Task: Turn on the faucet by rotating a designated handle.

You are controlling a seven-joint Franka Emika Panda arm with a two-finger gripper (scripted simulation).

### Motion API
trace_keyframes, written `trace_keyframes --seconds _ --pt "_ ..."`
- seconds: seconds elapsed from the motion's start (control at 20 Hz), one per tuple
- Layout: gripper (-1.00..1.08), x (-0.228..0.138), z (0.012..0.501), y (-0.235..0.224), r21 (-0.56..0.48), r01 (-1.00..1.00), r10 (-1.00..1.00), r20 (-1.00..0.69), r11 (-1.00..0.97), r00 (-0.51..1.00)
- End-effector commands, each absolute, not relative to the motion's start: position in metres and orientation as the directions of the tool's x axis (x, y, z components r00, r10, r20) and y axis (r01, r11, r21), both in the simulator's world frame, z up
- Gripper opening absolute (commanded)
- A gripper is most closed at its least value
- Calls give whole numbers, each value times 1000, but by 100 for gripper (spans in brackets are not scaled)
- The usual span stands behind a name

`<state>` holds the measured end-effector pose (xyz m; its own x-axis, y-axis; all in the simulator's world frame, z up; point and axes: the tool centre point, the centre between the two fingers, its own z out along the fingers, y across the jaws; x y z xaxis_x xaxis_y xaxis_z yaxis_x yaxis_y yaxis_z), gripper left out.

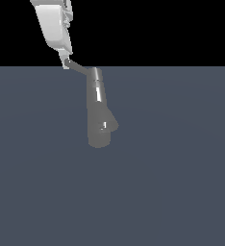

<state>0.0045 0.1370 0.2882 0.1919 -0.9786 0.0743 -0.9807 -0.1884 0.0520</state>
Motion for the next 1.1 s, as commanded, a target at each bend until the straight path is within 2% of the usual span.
trace_keyframes --seconds 0.0,0.6,0.7,1.05 --pt "-100 -2 288 124 62 -982 -980 77 -179 184" --pt "-100 -27 301 91 68 -981 -979 76 -184 189" --pt "-100 -24 300 100 64 -979 -978 74 -193 197" --pt "-100 -17 301 51 66 -980 -978 75 -188 193"
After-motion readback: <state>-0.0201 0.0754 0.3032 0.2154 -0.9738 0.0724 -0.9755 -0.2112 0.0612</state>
